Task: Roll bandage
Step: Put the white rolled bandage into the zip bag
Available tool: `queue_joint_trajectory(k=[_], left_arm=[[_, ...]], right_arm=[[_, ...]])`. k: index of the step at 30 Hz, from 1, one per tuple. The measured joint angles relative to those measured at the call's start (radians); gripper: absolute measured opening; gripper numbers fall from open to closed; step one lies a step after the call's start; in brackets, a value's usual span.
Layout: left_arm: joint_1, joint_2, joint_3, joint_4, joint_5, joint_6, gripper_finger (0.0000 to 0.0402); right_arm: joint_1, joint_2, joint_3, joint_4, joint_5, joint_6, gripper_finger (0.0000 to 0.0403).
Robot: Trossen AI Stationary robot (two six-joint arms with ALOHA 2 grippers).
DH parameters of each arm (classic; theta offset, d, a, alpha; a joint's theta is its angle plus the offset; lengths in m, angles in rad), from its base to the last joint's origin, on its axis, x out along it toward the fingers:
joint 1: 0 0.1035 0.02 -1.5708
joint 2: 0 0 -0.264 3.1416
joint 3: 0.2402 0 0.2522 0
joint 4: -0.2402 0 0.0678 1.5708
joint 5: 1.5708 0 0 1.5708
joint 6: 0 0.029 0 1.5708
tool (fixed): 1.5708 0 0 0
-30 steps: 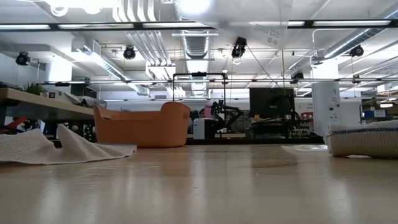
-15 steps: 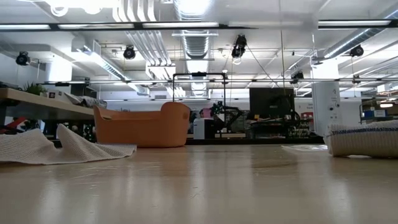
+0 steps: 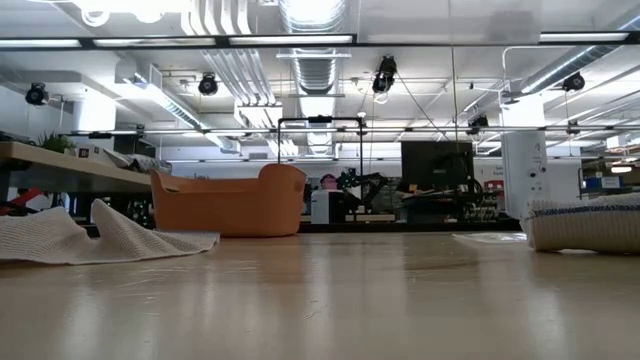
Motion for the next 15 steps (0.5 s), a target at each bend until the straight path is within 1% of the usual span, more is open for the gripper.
queue_joint_trajectory(k=[4, 7, 10, 12, 15], left_arm=[[0.0, -0.003, -0.001, -0.008, -0.005, 0.0, 0.0006], [-0.004, -0.017, 0.0, -0.046, -0.028, -0.006, 0.0006], [-0.011, -0.039, 0.0, -0.074, -0.043, -0.023, 0.0006], [-0.016, -0.051, -0.003, -0.073, -0.045, -0.024, 0.0006], [-0.018, -0.053, -0.003, -0.071, -0.045, -0.026, 0.0006]], right_arm=[[0.0, 0.012, 0.069, -0.152, 0.0, 0.039, 0.0026], [0.005, 0.022, 0.131, -0.293, -0.004, 0.11, 0.0051], [0.013, 0.02, 0.186, -0.423, -0.04, 0.193, 0.007], [0.014, 0.019, 0.198, -0.459, -0.045, 0.23, 0.0075], [0.013, 0.02, 0.19, -0.459, -0.044, 0.238, 0.0074]])
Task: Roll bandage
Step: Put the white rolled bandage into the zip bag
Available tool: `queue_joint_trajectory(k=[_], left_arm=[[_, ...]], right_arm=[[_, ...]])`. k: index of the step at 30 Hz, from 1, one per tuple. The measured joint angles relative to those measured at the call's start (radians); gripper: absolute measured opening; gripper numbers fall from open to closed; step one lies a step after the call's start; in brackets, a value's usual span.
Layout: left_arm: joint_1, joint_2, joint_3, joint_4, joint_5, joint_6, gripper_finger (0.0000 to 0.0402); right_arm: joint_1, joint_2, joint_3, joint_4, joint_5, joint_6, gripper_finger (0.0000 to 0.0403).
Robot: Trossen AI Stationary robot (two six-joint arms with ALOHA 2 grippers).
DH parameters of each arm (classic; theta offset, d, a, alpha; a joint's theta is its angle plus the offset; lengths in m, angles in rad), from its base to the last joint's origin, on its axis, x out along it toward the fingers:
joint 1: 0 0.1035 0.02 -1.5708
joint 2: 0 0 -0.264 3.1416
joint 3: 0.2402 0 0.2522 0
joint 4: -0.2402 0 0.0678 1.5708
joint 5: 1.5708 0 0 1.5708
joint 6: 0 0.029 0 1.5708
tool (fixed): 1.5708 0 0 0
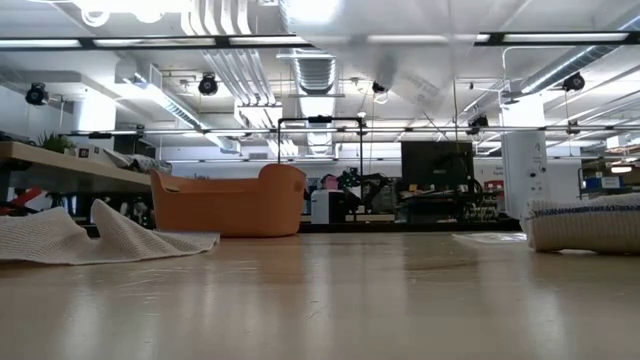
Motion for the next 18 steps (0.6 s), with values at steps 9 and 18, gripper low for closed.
queue_joint_trajectory(k=[9, 18], left_arm=[[-0.014, -0.005, 0.002, -0.004, 0.0, -0.003, 0.0005], [-0.015, -0.01, 0.002, -0.003, 0.001, -0.001, 0.0005]], right_arm=[[0.0, 0.0, -0.037, -0.03, 0.028, 0.008, 0.0049], [0.0, -0.001, -0.034, -0.128, 0.038, 0.03, 0.0087]])
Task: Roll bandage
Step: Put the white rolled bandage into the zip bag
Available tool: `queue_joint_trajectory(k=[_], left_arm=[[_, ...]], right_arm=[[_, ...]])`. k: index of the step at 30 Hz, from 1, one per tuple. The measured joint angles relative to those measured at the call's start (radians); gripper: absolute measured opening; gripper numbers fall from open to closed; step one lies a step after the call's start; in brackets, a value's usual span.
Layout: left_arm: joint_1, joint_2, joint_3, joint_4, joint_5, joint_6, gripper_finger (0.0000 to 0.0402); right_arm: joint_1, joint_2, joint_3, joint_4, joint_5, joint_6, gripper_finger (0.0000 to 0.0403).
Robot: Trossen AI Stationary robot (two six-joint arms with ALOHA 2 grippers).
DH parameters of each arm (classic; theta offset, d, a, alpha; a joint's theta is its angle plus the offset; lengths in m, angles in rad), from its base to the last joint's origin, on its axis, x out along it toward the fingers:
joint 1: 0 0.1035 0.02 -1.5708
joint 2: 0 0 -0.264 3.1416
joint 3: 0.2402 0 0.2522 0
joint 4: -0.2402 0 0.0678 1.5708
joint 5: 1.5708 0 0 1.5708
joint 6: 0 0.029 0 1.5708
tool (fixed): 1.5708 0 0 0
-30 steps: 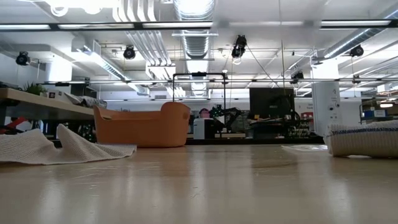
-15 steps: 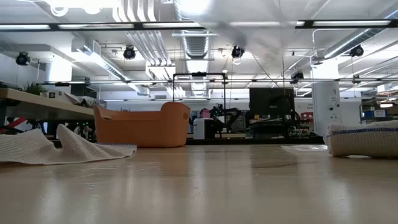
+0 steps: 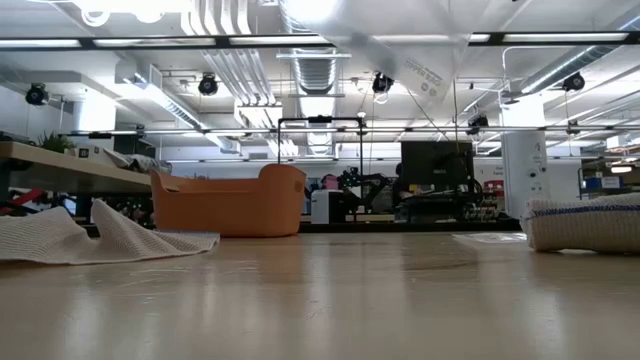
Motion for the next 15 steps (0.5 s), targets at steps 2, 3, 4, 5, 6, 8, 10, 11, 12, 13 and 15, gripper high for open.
queue_joint_trajectory(k=[2, 3, 4, 5, 6, 8, 10, 11, 12, 13, 15], left_arm=[[0.0, 0.0, 0.0, 0.0, 0.0, 0.0, 0.0005], [0.0, 0.0, 0.0, 0.0, 0.0, 0.0, 0.0005], [0.0, 0.0, 0.0, 0.0, 0.0, 0.0, 0.0005], [0.0, 0.0, 0.0, 0.0, 0.0, 0.0, 0.0005], [0.0, 0.0, 0.0, 0.0, 0.0, 0.0, 0.0005], [0.0, 0.0, 0.0, 0.0, 0.0, 0.0, 0.0005], [0.0, 0.0, 0.0, 0.0, 0.0, 0.0, 0.0005], [0.0, 0.0, 0.0, 0.0, 0.0, 0.0, 0.0005], [0.0, 0.0, 0.0, 0.0, 0.0, 0.0, 0.0005], [0.0, 0.0, 0.0, 0.0, 0.0, 0.0, 0.0005], [0.0, 0.0, 0.0, -0.001, 0.0, 0.001, 0.0005]], right_arm=[[0.0, 0.011, -0.007, 0.021, 0.0, -0.01, 0.0092], [0.0, 0.02, -0.007, 0.038, 0.0, -0.024, 0.0093], [0.0, 0.025, -0.007, 0.052, 0.009, -0.035, 0.0092], [0.0, 0.028, -0.007, 0.055, 0.022, -0.052, 0.0088], [0.0, 0.029, -0.007, 0.055, 0.037, -0.063, 0.0083], [-0.001, 0.034, -0.007, 0.06, 0.066, -0.087, 0.0069], [-0.001, 0.038, -0.007, 0.061, 0.069, -0.104, 0.0051], [-0.002, 0.039, -0.007, 0.067, 0.07, -0.108, 0.0041], [-0.002, 0.039, -0.007, 0.074, 0.069, -0.113, 0.0032], [-0.002, 0.039, -0.007, 0.08, 0.07, -0.114, 0.0024], [-0.002, 0.039, -0.007, 0.094, 0.069, -0.123, 0.0008]])
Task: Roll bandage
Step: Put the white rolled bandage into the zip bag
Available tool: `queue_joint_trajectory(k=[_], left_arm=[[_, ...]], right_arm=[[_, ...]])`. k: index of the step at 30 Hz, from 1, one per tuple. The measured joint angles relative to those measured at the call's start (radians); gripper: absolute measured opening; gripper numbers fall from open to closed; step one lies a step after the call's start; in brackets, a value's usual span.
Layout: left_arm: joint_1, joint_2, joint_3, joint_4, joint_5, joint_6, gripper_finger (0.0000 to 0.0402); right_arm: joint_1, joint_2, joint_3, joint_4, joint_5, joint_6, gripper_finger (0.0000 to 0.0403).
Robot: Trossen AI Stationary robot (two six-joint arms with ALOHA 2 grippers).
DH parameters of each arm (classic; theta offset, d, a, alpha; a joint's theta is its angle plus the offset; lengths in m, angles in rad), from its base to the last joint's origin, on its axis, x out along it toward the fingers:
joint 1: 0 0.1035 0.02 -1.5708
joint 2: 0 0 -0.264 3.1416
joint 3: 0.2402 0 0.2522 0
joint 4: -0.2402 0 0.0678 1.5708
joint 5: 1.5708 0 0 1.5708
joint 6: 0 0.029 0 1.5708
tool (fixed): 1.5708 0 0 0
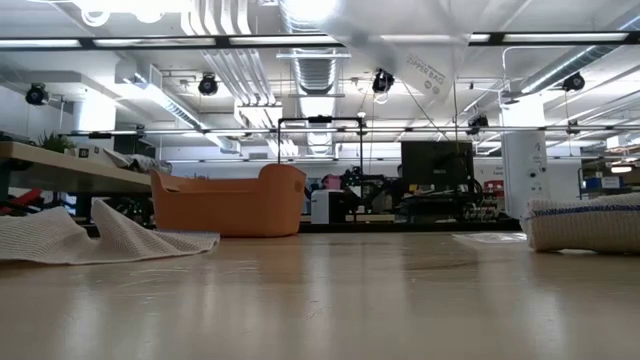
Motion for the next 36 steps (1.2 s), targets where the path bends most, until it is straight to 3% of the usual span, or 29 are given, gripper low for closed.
queue_joint_trajectory(k=[13, 21, 23, 27, 30, 32, 34, 36], left_arm=[[0.0, -0.001, 0.0, -0.006, 0.006, -0.009, 0.0006], [0.007, 0.01, 0.0, 0.003, 0.107, -0.042, 0.0006], [0.007, 0.01, 0.0, 0.001, 0.11, -0.042, 0.0006], [0.016, 0.01, 0.0, 0.005, 0.076, -0.048, 0.0006], [0.028, 0.019, 0.0, 0.005, 0.1, -0.056, 0.0006], [0.036, 0.027, 0.0, 0.003, 0.214, -0.057, 0.0006], [0.039, 0.032, 0.0, 0.003, 0.345, -0.051, 0.0006], [0.038, 0.032, 0.0, 0.003, 0.374, -0.049, 0.0006]], right_arm=[[-0.003, 0.0, 0.02, 0.139, -0.007, -0.093, 0.0001], [-0.077, 0.0, 0.02, 0.093, 0.045, -0.034, 0.0], [-0.087, 0.0, 0.02, 0.076, -0.027, -0.039, 0.0], [-0.094, 0.019, 0.02, 0.131, -0.319, -0.108, 0.0], [-0.094, 0.042, 0.021, 0.175, -0.463, -0.151, 0.0], [-0.096, 0.054, 0.022, 0.166, -0.437, -0.165, 0.0], [-0.104, 0.062, 0.032, 0.131, -0.296, -0.14, 0.0], [-0.111, 0.065, 0.041, 0.101, -0.177, -0.116, 0.0]])
